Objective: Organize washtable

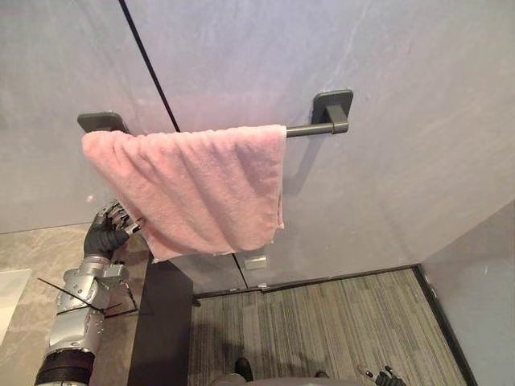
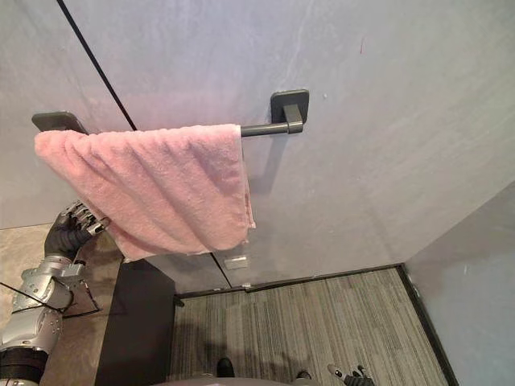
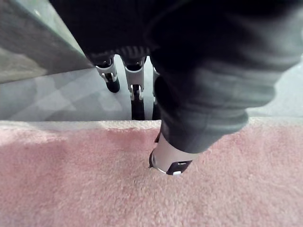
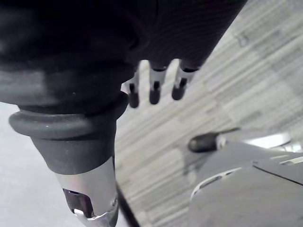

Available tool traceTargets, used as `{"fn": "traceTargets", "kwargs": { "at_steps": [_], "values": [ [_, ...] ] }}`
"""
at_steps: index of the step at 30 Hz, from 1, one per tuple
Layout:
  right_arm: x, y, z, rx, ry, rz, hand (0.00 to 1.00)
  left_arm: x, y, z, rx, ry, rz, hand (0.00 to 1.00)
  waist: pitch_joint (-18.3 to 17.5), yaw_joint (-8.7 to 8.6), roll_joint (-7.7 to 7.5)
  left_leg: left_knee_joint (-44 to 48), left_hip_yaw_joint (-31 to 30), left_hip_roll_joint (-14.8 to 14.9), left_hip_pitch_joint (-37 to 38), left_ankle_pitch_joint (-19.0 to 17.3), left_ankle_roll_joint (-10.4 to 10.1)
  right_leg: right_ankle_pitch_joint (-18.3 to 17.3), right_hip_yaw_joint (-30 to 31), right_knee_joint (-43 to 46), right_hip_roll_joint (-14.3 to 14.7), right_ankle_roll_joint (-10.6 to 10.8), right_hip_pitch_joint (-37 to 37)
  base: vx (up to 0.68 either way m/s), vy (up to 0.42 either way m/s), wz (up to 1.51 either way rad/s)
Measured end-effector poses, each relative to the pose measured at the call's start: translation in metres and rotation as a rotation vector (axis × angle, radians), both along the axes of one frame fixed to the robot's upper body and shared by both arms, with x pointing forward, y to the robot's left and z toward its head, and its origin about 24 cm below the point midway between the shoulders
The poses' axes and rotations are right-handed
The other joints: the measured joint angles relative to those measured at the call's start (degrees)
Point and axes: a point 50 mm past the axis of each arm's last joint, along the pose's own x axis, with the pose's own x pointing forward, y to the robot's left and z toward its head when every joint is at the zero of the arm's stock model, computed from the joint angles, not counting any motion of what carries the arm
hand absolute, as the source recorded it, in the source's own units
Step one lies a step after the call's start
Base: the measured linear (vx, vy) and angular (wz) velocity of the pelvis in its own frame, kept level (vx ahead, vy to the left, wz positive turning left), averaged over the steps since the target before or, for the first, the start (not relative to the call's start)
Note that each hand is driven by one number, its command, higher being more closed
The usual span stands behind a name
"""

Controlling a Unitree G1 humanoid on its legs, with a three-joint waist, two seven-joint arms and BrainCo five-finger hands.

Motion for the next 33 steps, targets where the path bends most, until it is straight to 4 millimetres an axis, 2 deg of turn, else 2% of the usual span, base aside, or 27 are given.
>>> {"fn": "traceTargets", "kwargs": {
  "at_steps": [7, 16, 17, 26, 29, 33],
  "values": [
    [-0.001, 0.001, -0.001, 0.003, 0.006, 0.010, 0.00, 0.011, -0.013, 0.002, 0.033, 0.026, -0.109, 0.00, -0.3, -0.07, 0.21, 0.0, 0.3, 0.0, 0.0, 0.4, 0.2, 0.5, 0.4, -0.1, 0.0, 0.3, -0.4, -0.05, -0.010, -0.04],
    [0.000, 0.002, -0.001, 0.005, 0.006, 0.011, 0.00, 0.028, -0.026, 0.011, 0.052, -0.001, -0.160, 0.00, -0.4, -0.59, 0.09, -0.1, 0.7, -0.1, -0.2, 0.4, 0.2, 0.8, 1.3, -0.4, 0.0, 0.4, -0.9, -0.02, -0.003, -0.04],
    [0.000, 0.002, -0.001, 0.005, 0.006, 0.011, 0.00, 0.028, -0.026, 0.010, 0.067, 0.003, -0.161, 1.00, -0.4, -0.91, 0.09, -0.1, 0.7, -0.1, -0.3, 0.4, 0.2, 0.9, 1.3, -0.6, 0.0, 0.4, -0.9, 0.00, 0.000, 0.00],
    [0.001, 0.003, -0.002, 0.010, 0.017, 0.014, 0.00, 0.030, -0.035, -0.003, 0.087, 0.025, -0.097, 1.00, -0.4, -1.00, -0.04, -0.1, 0.9, 0.1, -0.8, 0.5, 0.2, 2.1, 1.6, -1.7, 0.2, 0.2, -1.0, -0.01, -0.007, -0.01],
    [0.023, 0.005, 0.005, -0.006, -0.060, 0.082, 0.00, 0.032, -0.034, -0.001, 0.111, 0.018, -0.061, 1.00, -0.4, -0.85, -0.28, -0.2, 1.7, 0.1, -0.8, 0.6, 0.2, 2.7, 2.8, -2.0, 0.3, 0.2, -1.4, -0.06, -0.004, -0.18],
    [0.088, 0.000, 0.047, -0.074, -0.380, 0.208, 0.00, 0.033, -0.032, 0.002, 0.110, 0.006, -0.049, 1.00, -0.6, -0.46, -0.85, -0.2, 2.9, 0.0, -1.2, 0.6, 0.2, 3.6, 4.6, -2.0, 0.3, 0.4, -2.7, -0.06, 0.007, -0.21]
  ]
}}
